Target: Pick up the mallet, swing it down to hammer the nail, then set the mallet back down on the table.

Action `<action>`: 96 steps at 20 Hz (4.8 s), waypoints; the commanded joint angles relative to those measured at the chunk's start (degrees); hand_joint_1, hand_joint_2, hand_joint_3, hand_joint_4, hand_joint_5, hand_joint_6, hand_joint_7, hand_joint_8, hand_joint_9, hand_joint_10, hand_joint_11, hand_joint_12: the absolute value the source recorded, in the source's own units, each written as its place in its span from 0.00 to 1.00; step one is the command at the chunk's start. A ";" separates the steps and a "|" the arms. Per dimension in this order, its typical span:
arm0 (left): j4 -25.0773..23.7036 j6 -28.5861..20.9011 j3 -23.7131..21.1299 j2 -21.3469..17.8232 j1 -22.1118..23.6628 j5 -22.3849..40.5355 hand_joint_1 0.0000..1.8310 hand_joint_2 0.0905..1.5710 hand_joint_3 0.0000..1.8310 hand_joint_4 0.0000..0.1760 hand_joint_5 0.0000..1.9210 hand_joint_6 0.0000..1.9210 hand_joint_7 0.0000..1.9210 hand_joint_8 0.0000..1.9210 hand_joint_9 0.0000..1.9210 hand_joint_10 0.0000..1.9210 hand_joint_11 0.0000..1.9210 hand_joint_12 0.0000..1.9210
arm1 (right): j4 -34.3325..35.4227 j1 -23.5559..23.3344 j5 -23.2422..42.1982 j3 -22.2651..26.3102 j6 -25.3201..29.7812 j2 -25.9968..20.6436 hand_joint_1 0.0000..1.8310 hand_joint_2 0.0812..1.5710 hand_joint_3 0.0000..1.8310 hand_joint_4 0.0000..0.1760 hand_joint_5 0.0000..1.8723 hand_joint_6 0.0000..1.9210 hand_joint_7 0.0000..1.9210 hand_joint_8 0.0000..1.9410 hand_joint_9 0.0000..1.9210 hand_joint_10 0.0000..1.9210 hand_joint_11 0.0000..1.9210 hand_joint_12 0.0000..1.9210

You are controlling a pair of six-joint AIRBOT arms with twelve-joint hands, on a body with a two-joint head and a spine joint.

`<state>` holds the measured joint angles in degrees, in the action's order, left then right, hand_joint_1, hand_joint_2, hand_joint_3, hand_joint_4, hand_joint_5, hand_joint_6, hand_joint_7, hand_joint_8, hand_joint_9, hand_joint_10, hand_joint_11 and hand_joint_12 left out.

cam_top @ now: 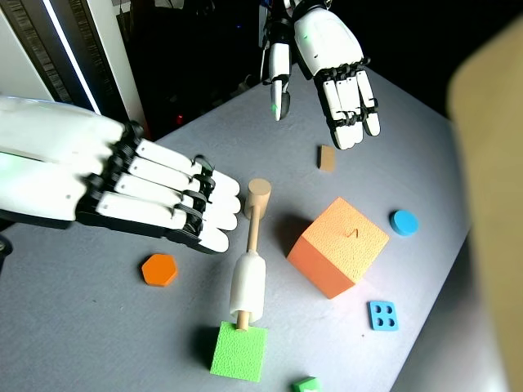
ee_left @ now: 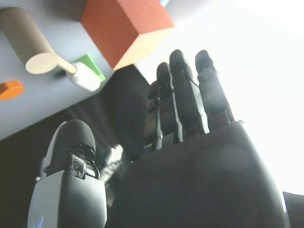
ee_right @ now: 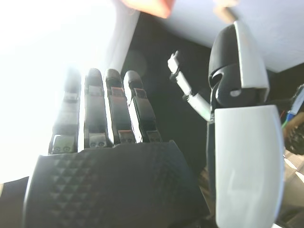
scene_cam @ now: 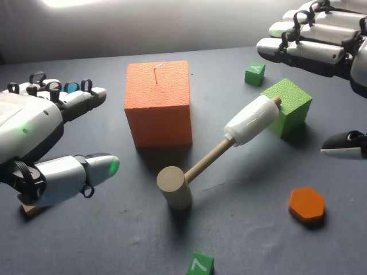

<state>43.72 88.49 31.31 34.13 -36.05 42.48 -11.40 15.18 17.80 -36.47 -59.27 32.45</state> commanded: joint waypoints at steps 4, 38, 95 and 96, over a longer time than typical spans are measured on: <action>-2.15 -0.03 0.20 -0.16 0.57 4.59 0.00 0.79 0.01 0.00 0.03 0.00 0.03 0.00 0.01 0.00 0.00 0.00 | -2.11 -5.26 -11.53 -0.57 4.38 1.52 0.06 0.78 0.00 0.00 0.01 0.00 0.00 0.00 0.00 0.00 0.00 0.00; -43.72 -40.09 18.16 8.72 -6.99 5.36 0.00 0.78 0.00 0.00 0.00 0.00 0.00 0.00 0.00 0.00 0.00 0.00 | -26.89 -10.33 -33.49 -18.71 30.59 28.10 0.00 0.77 0.00 0.00 0.07 0.00 0.05 0.00 0.03 0.00 0.01 0.01; -47.38 -43.50 33.31 21.04 -4.55 4.04 0.00 0.78 0.00 0.00 0.00 0.00 0.00 0.00 0.00 0.00 0.00 0.00 | -19.72 -2.08 -33.94 -39.84 27.86 45.96 0.66 0.68 0.00 0.00 0.13 0.00 0.10 0.00 0.08 0.00 0.00 0.35; -47.38 -43.50 33.37 21.21 -4.55 4.04 0.00 0.78 0.00 0.00 0.00 0.00 0.00 0.00 0.00 0.00 0.00 0.00 | -19.72 -2.02 -33.94 -39.85 28.04 46.08 0.67 0.68 0.00 0.00 0.13 0.00 0.10 0.00 0.08 0.00 0.00 0.35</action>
<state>-4.29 44.95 64.40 55.37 -40.95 39.86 -30.15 13.19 -19.94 -76.18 -31.29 78.76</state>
